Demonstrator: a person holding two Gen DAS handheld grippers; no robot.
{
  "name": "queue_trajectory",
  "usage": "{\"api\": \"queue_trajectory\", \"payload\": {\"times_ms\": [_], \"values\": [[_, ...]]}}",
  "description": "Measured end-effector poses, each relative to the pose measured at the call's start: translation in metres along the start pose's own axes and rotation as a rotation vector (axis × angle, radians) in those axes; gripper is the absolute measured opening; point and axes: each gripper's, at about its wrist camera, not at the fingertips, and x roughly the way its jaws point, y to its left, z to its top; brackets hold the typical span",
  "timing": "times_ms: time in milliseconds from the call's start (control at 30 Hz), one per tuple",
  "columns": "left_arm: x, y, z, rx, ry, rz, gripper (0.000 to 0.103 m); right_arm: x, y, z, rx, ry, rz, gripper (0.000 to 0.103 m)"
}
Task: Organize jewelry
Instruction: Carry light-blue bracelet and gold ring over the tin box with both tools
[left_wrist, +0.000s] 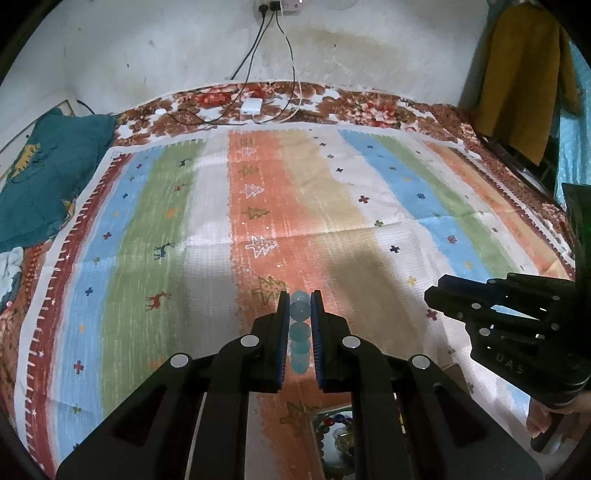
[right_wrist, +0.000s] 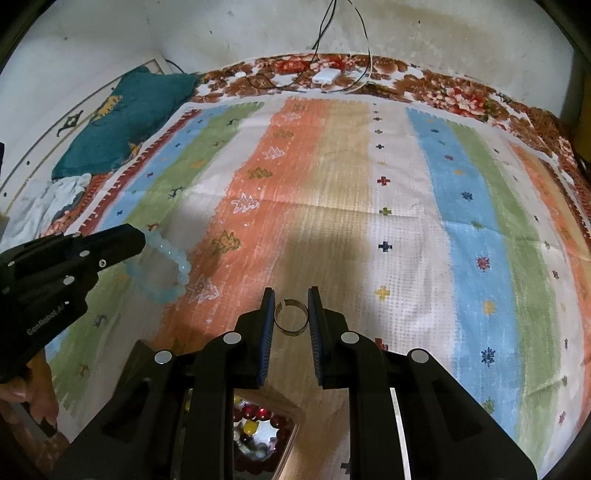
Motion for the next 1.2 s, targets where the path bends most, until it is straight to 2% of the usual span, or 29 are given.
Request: {"api": "queue_trajectory", "payload": {"times_ms": [567, 1200], "values": [[-0.040, -0.017, -0.005, 0.012, -0.062, -0.052, 0.011, -0.029, 0.006, -0.007, -0.037, -0.048, 0.016, 0.019], [-0.064, -0.021, -0.025, -0.003, -0.069, -0.080, 0.011, -0.047, 0.018, -0.025, -0.070, -0.060, 0.035, 0.019]]}}
